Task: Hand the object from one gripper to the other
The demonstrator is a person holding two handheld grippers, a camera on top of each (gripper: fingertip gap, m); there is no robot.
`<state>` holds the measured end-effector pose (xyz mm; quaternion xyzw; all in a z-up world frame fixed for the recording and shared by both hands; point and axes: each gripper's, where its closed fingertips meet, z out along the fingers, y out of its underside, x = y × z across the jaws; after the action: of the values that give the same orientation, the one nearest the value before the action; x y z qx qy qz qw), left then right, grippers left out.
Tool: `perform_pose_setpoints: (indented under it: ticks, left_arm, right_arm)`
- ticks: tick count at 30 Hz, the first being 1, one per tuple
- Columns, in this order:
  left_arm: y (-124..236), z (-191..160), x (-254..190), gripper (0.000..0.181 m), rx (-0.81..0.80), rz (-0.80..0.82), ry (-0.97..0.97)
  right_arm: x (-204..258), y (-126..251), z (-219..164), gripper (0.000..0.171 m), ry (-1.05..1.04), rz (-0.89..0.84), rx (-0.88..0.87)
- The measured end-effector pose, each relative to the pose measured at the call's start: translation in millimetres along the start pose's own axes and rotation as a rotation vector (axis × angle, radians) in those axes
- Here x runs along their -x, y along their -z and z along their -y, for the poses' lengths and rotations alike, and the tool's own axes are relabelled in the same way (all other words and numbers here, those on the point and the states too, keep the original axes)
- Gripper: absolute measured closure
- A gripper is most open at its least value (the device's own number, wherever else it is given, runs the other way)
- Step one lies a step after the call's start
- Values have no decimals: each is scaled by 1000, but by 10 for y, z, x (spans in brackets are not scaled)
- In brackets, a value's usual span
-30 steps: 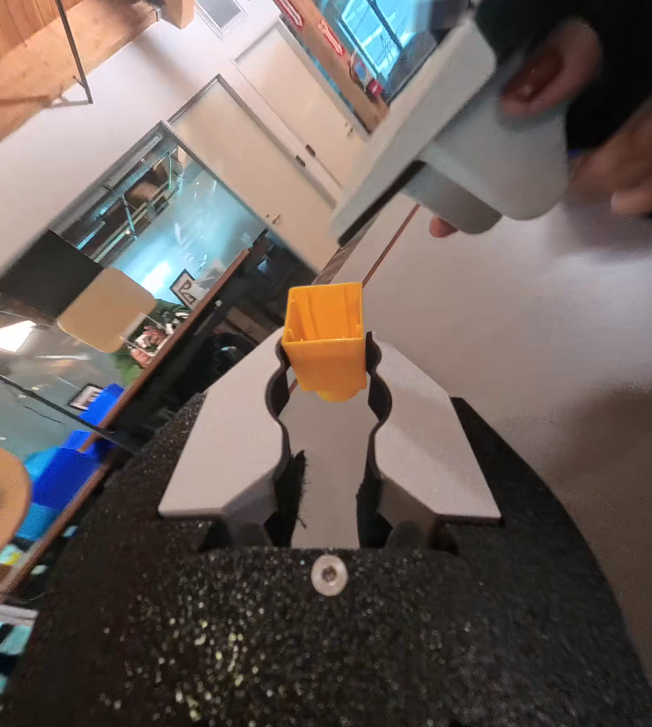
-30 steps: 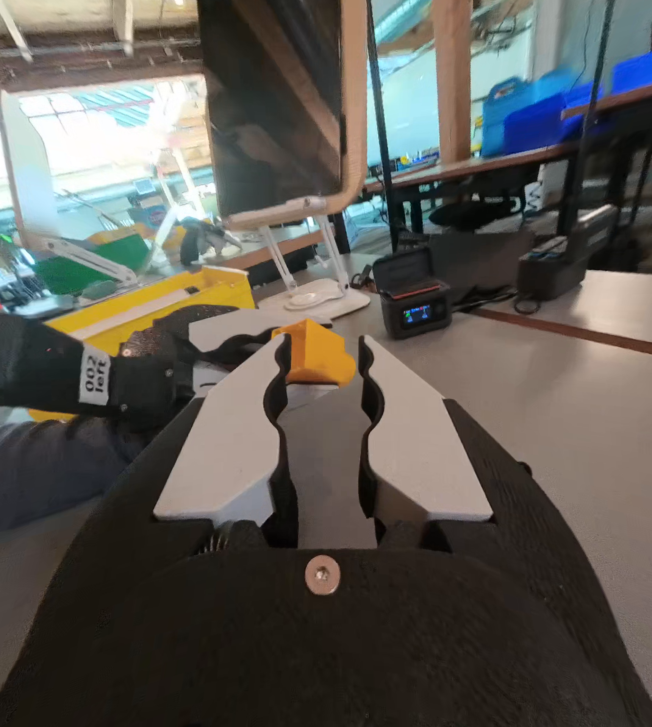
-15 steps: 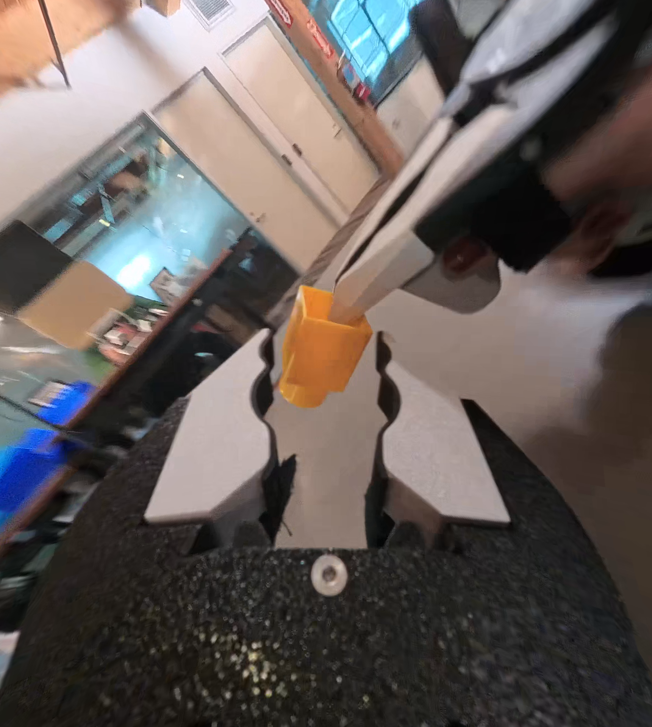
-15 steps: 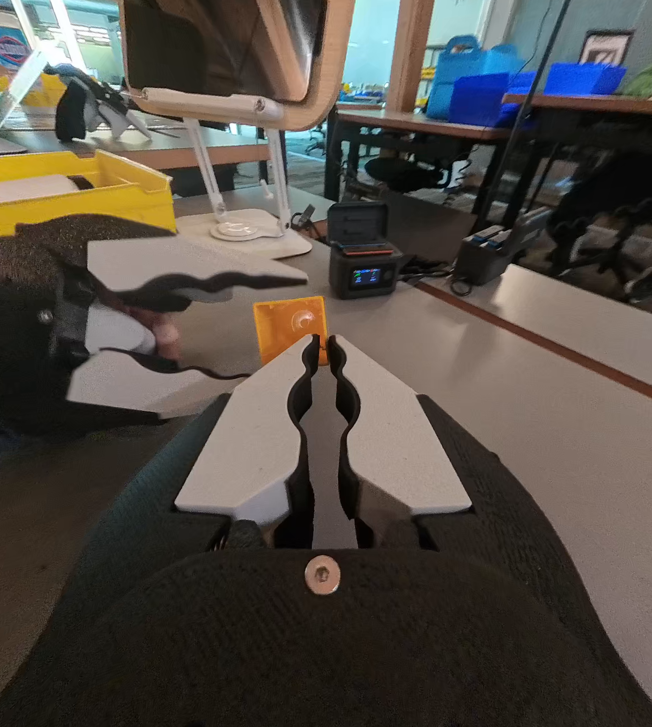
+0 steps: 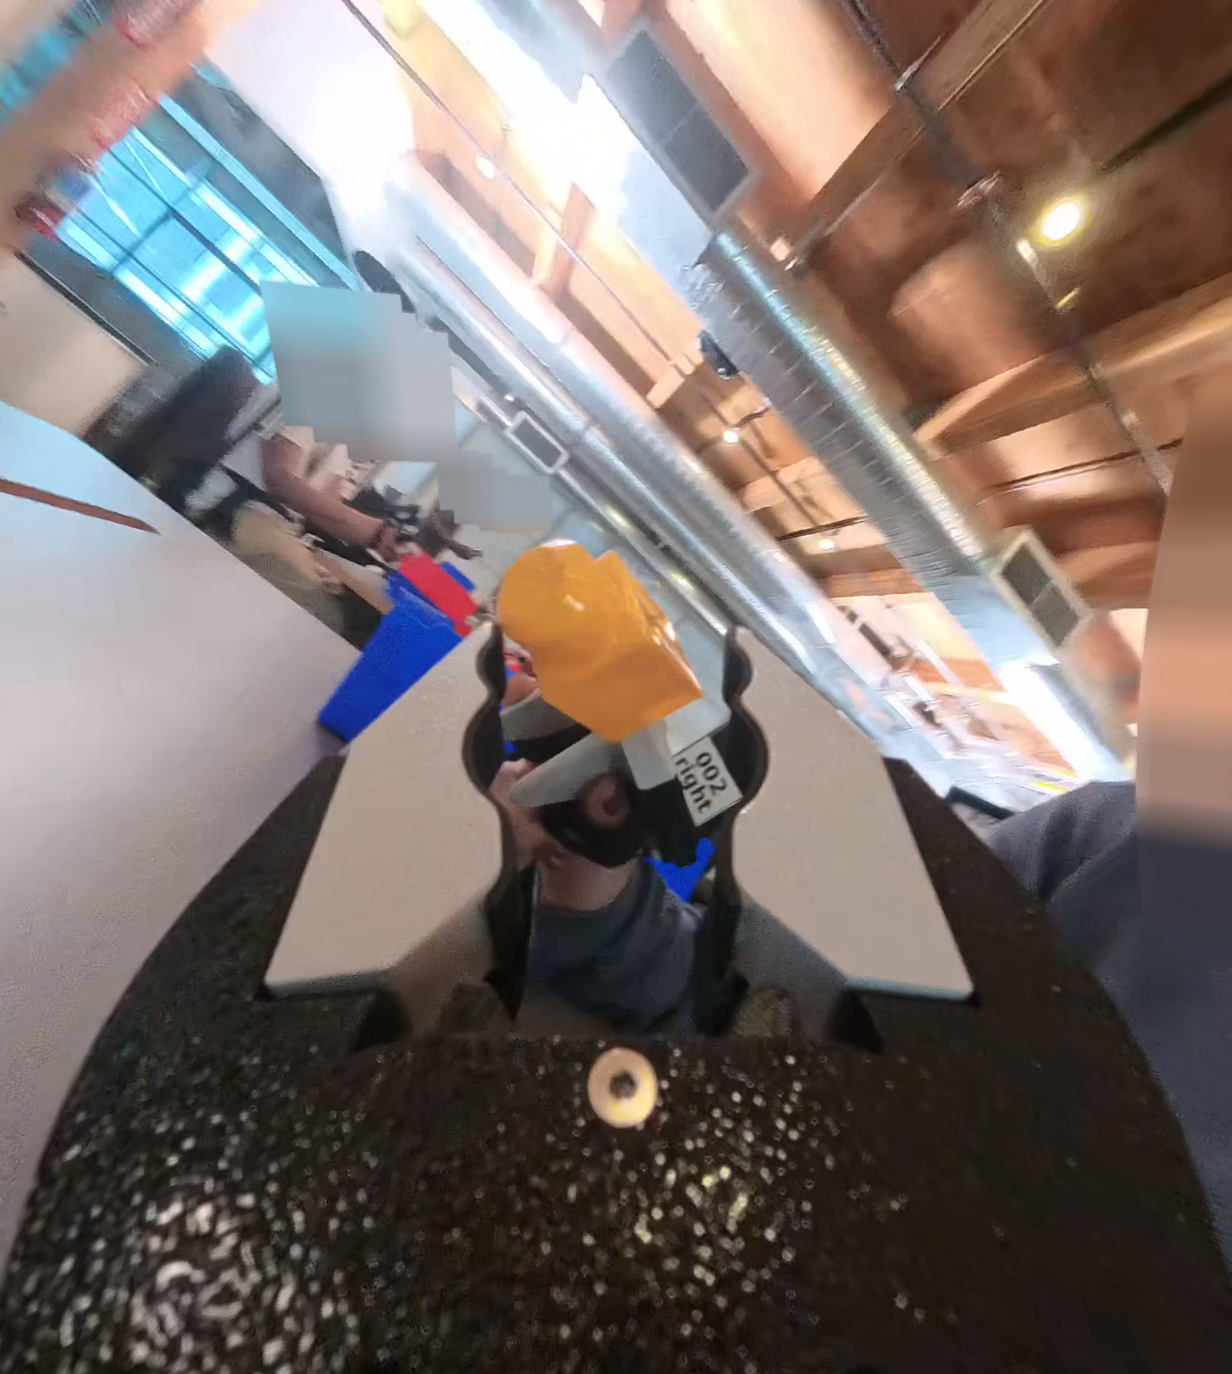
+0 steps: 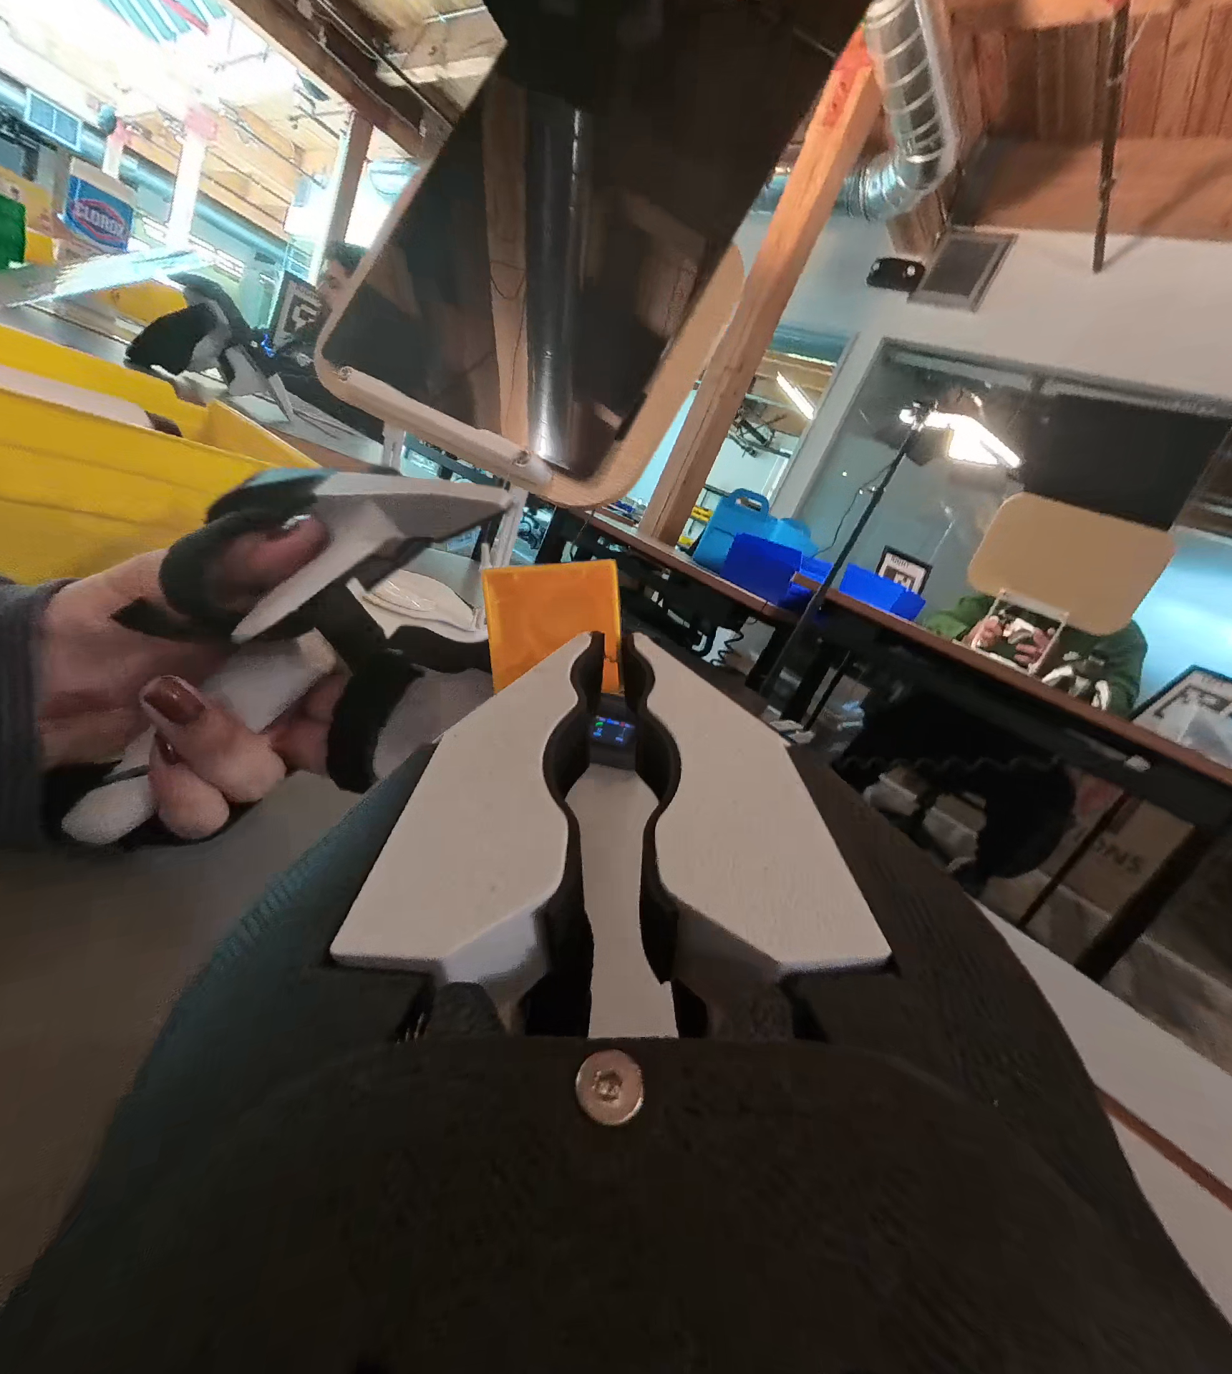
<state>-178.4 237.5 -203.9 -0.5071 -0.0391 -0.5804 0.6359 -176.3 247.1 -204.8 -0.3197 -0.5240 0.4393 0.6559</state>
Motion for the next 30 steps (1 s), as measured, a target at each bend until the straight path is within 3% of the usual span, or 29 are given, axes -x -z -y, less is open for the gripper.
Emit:
perform_pose_setpoints:
  ticks: [2,7,9,12,15,18,24,30]
  left_arm:
    - [-11,-36,31,140,21,-19,81]
    - [17,-44,90,145,24,-70,294]
    - [29,-11,103,146,6,-58,276]
    - [97,104,165,147,-54,38,140]
    - [216,279,168,147,-108,131,-69]
    - [305,336,214,147,-48,297,-376]
    - [382,169,491,147,363,703,-1171]
    - [359,-24,644,146,615,822,-1526]
  right_arm:
    - [51,-23,-8,168,26,12,7]
    - [79,-44,-96,168,62,14,47]
    - [106,-53,-123,164,72,22,60]
    - [130,-71,-255,143,80,39,124]
    - [70,-44,-406,131,37,43,192]
    - [22,-23,-401,130,-88,59,183]
    - [56,-47,-270,130,-367,123,131]
    - [210,-127,-408,131,-429,157,228]
